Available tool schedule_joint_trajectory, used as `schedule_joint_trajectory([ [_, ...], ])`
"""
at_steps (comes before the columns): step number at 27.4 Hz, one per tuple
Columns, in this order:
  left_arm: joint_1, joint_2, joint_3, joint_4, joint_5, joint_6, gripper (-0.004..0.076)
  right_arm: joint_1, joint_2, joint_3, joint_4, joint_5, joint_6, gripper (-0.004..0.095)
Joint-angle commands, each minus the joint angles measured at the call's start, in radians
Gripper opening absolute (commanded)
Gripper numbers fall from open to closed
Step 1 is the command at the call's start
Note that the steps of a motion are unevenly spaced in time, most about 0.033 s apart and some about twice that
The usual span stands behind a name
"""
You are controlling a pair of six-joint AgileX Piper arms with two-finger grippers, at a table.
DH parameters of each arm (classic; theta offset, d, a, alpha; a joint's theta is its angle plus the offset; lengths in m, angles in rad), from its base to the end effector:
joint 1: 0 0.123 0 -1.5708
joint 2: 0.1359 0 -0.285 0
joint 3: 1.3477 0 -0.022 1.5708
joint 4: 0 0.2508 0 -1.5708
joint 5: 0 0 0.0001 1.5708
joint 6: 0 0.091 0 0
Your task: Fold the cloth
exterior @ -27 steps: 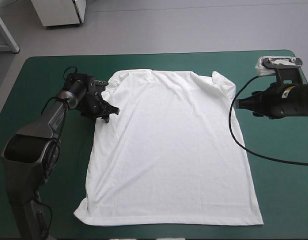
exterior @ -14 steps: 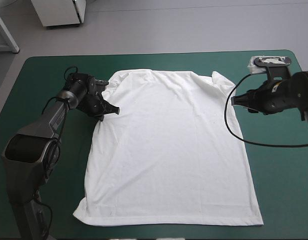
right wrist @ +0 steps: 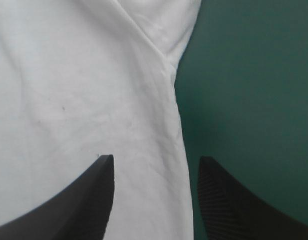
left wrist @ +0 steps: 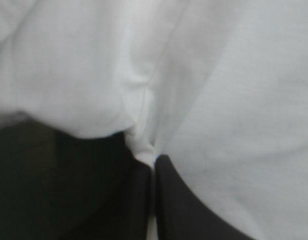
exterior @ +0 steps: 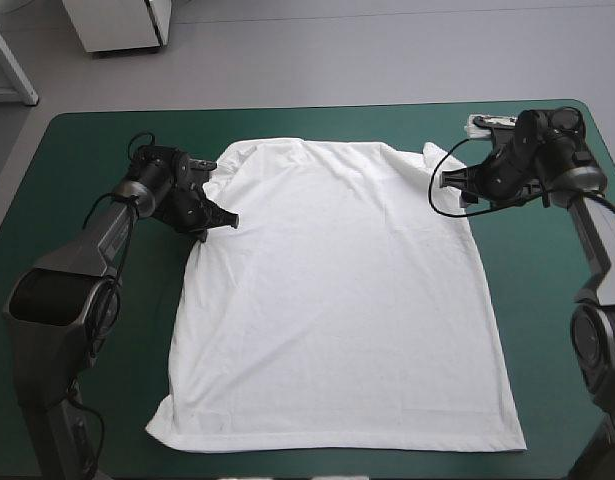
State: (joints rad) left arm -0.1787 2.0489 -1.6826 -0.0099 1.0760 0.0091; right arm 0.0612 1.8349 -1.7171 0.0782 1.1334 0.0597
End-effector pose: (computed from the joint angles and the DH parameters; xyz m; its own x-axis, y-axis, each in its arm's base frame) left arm 0.4237 -0.0773 0.2191 -0.9605 0.1780 -0.2141 0.1838 0.9829 -0.0076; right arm 0.3971 0.0308 0.3165 -0.9205 0.0363 -0.3890 -0.0037 0.9948 0.1015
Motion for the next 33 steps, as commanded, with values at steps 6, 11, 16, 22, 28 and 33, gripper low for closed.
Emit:
schedule_joint_trajectory([
  [6, 0.0, -0.039, -0.021, -0.019, -0.03, -0.009, -0.0009, -0.006, 0.12, -0.124, 0.011, 0.03, -0.033, 0.049],
  [11, 0.0, -0.039, -0.021, -0.019, -0.03, -0.009, -0.0009, -0.006, 0.173, -0.124, 0.009, 0.032, -0.035, 0.049],
  [16, 0.0, -0.039, -0.021, -0.02, -0.034, -0.009, -0.0009, -0.006, 0.208, -0.124, 0.008, 0.025, -0.04, 0.0489],
  [22, 0.0, -0.039, -0.021, -0.03, -0.047, -0.009, -0.0009, -0.006, 0.268, -0.124, 0.007, 0.07, -0.037, 0.0468],
  [28, 0.0, -0.039, -0.028, -0.053, -0.049, -0.009, -0.0009, -0.004, 0.281, -0.122, 0.052, 0.084, -0.032, -0.0009],
  [33, -0.002, -0.049, -0.208, -0.058, 0.049, -0.001, -0.0009, -0.004, 0.189, -0.123, 0.15, 0.084, -0.043, -0.0019],
])
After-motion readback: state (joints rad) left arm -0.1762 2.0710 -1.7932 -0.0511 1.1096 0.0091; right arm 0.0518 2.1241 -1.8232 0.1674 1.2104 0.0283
